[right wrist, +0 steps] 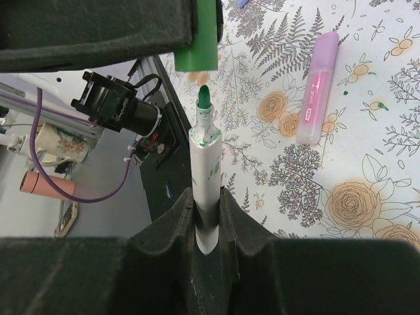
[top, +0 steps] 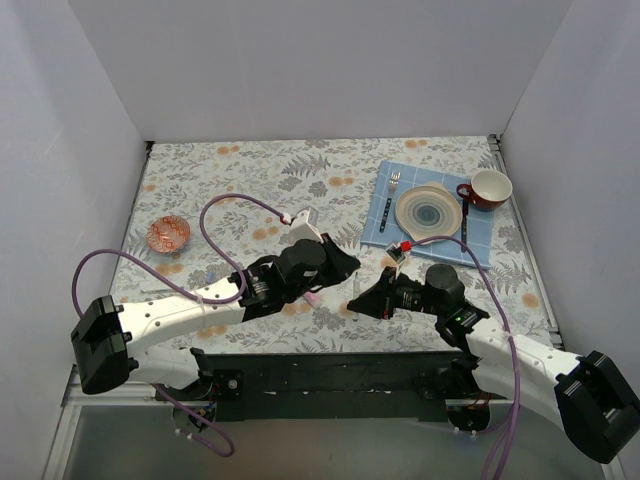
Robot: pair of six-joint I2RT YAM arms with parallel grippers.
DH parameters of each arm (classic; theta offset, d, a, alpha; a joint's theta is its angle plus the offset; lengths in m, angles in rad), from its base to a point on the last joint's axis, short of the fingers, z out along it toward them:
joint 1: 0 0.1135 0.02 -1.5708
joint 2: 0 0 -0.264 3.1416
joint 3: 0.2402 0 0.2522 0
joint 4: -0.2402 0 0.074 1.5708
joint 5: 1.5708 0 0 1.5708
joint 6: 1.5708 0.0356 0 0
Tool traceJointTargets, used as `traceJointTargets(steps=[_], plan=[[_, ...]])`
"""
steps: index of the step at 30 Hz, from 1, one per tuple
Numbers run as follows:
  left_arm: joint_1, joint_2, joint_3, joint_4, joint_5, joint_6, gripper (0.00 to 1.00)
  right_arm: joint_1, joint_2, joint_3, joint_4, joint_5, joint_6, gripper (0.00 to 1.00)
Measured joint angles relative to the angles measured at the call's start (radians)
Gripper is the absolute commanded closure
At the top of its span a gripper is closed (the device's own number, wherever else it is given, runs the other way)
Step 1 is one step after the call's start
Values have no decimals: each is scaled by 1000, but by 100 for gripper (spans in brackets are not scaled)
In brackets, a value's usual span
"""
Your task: Insert the pens into the pen caps
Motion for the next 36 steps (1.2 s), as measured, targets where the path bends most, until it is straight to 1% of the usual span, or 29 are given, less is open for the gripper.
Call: traceJointTargets(steps=[12, 20, 36], plan=[[0, 0, -24, 10, 13, 25, 100, 0, -5, 3, 0, 6, 0, 99], [2, -2, -28, 32, 55, 80, 100, 0, -1, 27, -18, 14, -12, 99], [16, -16, -40, 71, 199, 273, 100, 10, -51, 130, -288, 47, -182, 99]])
